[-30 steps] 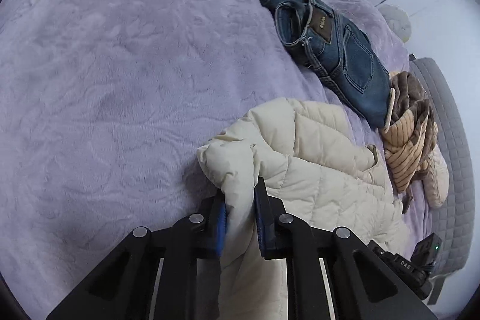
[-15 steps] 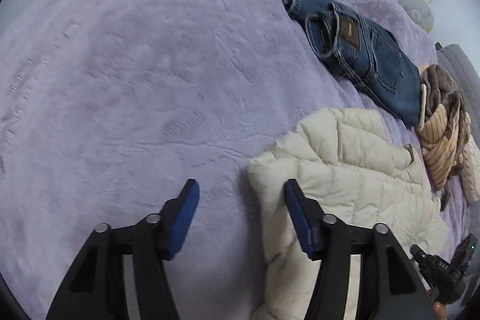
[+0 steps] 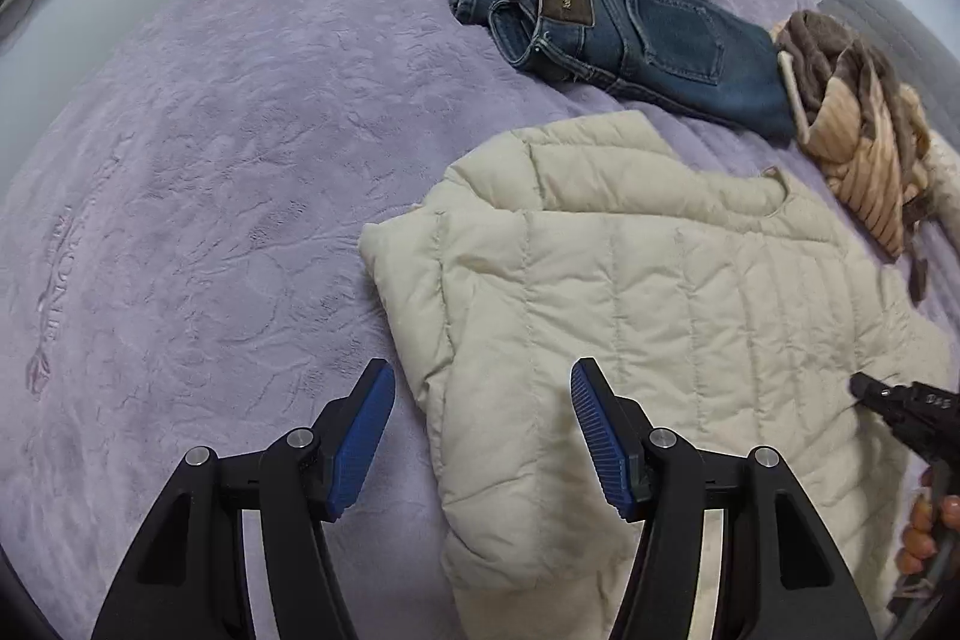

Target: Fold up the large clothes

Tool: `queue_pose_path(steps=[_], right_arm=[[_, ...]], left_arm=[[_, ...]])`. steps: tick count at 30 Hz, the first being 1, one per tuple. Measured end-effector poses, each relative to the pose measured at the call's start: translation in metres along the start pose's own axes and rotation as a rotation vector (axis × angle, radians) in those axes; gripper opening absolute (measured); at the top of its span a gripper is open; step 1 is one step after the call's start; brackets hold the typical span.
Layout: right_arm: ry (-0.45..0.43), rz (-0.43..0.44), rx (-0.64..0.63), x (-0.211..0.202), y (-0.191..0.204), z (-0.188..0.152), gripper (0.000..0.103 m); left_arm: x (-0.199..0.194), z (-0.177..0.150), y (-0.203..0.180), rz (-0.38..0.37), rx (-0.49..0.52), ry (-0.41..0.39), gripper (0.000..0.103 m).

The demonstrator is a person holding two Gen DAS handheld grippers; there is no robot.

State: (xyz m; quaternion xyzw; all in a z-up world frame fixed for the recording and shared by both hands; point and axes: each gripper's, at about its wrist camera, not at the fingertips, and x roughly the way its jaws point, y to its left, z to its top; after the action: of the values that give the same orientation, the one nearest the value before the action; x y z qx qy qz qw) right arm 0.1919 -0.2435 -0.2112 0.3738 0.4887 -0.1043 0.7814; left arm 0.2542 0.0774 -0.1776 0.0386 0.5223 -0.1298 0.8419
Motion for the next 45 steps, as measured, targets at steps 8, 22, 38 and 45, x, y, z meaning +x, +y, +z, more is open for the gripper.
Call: queue_pose_path(steps=[8, 22, 38, 45], right_arm=[[0.085, 0.045, -0.012, 0.014, 0.006, -0.008, 0.007], [0.041, -0.013, -0.044, -0.036, -0.017, -0.011, 0.008], [0.075, 0.062, -0.012, -0.065, -0.05, -0.013, 0.008], [0.05, 0.034, 0.089, -0.095, -0.113, -0.01, 0.064]], left_arm=[[0.031, -0.013, 0.028, 0.039, -0.015, 0.079, 0.062], [0.008, -0.003, 0.027, 0.071, -0.024, 0.047, 0.062], [-0.064, -0.024, -0.075, -0.014, 0.025, 0.016, 0.088], [-0.055, -0.042, -0.157, -0.066, 0.058, 0.042, 0.103]])
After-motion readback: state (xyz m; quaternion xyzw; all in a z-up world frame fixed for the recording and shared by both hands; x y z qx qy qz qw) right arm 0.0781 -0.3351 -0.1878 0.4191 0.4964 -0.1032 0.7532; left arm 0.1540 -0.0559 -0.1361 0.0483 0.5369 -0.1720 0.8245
